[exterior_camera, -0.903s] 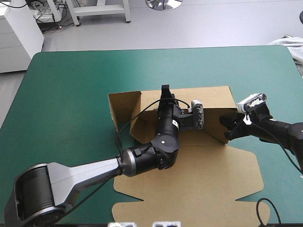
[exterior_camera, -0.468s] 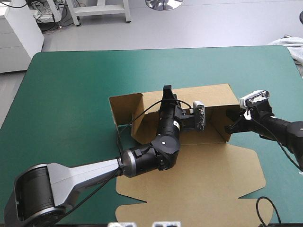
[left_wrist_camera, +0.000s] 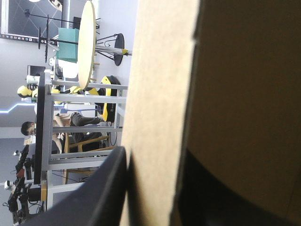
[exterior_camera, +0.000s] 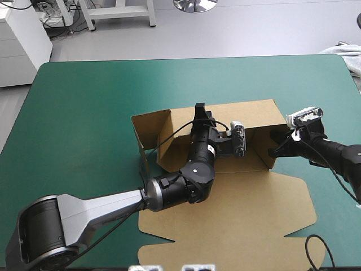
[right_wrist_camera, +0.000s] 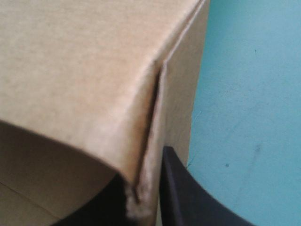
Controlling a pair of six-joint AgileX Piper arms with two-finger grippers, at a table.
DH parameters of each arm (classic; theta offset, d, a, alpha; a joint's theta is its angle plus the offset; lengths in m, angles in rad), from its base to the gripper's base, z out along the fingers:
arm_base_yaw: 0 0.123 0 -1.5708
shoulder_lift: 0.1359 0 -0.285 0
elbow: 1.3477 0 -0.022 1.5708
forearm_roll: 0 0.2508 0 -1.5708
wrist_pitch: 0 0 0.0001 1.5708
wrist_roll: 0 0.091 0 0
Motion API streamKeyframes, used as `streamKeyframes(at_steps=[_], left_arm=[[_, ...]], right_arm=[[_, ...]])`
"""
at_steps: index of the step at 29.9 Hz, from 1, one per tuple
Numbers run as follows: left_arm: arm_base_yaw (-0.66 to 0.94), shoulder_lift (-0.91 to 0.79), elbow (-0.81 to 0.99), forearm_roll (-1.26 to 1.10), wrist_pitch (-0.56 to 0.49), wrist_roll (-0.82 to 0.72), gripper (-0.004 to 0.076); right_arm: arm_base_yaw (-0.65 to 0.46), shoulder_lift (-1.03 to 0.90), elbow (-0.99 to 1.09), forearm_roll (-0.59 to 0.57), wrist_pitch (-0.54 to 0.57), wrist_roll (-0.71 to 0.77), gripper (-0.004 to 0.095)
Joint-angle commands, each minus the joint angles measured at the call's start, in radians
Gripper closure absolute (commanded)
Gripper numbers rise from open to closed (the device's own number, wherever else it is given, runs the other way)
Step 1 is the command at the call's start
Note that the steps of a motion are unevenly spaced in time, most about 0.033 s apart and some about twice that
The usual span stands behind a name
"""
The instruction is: Fold the box
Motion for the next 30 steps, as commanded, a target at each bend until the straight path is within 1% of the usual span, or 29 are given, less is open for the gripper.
streamKeyframes(at_steps=[1,2,3,6,8,14,18,23,30], left_arm=[[-0.001,-0.036,-0.020,0.057,0.001,-0.025,0.0328],[-0.001,-0.036,-0.020,0.062,0.000,-0.025,0.0292],[-0.001,-0.036,-0.020,0.062,-0.002,-0.025,0.0276],[-0.003,-0.036,-0.020,0.060,-0.012,-0.025,0.0283],[-0.003,-0.036,-0.020,0.058,-0.028,-0.025,0.0283],[-0.045,-0.037,-0.040,0.066,-0.019,-0.025,0.0283],[-0.092,-0.048,-0.043,0.095,-0.017,-0.051,0.0283],[-0.149,-0.058,-0.043,0.188,0.027,-0.110,0.0283],[-0.253,-0.098,-0.043,0.189,0.032,-0.138,0.0283]], right_arm=[[0.000,-0.011,-0.019,0.011,0.070,0.029,0.0913],[0.000,-0.011,-0.019,-0.003,0.063,0.043,0.0913],[0.000,-0.011,-0.019,-0.020,0.056,0.058,0.0913],[0.000,-0.011,-0.019,-0.059,0.040,0.095,0.0913],[0.000,-0.011,-0.019,-0.061,0.033,0.098,0.0913],[0.000,-0.011,-0.021,-0.057,0.007,0.126,0.0913],[0.000,-0.011,-0.021,-0.057,0.006,0.128,0.0913],[0.000,-0.011,-0.021,-0.059,0.001,0.137,0.0913],[0.000,-0.011,-0.021,-0.059,-0.005,0.151,0.0913]])
